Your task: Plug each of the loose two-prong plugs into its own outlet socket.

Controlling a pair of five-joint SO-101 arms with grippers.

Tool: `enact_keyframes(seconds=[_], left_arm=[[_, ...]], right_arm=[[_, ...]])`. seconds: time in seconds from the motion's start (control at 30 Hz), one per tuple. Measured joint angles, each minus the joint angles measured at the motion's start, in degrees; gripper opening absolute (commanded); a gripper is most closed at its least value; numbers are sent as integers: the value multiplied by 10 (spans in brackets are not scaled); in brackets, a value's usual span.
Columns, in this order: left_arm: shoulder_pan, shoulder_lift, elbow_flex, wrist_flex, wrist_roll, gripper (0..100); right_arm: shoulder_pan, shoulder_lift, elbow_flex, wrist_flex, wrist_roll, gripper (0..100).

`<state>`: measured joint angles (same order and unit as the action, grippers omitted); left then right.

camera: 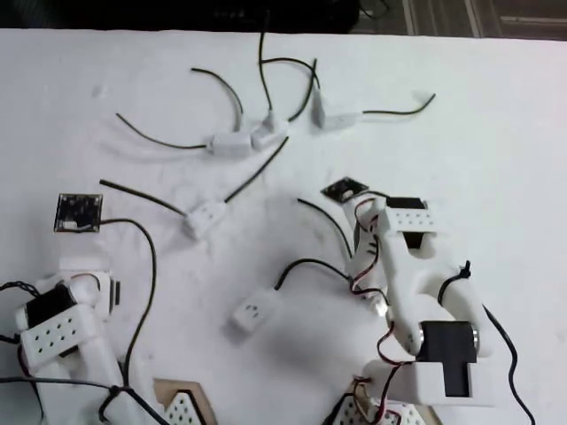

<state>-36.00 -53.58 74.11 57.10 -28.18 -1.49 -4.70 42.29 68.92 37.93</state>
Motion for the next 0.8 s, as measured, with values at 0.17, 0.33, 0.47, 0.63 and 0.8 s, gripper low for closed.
enact_keyframes(seconds=[0.17, 0.33, 0.47, 0.63, 0.8], left_arm=[[0, 0, 0, 0, 0, 155], [0, 0, 0, 0, 0, 157], [0, 0, 0, 0, 0, 157], [14, 0, -1, 4, 0, 157], [32, 0, -60, 72, 0, 157]], right_arm=[[0, 0, 2, 22, 31, 17], [-1, 0, 2, 26, 34, 17], [-1, 0, 2, 48, 34, 17], [-1, -52, 3, 65, 34, 17], [11, -178, 18, 70, 33, 17]])
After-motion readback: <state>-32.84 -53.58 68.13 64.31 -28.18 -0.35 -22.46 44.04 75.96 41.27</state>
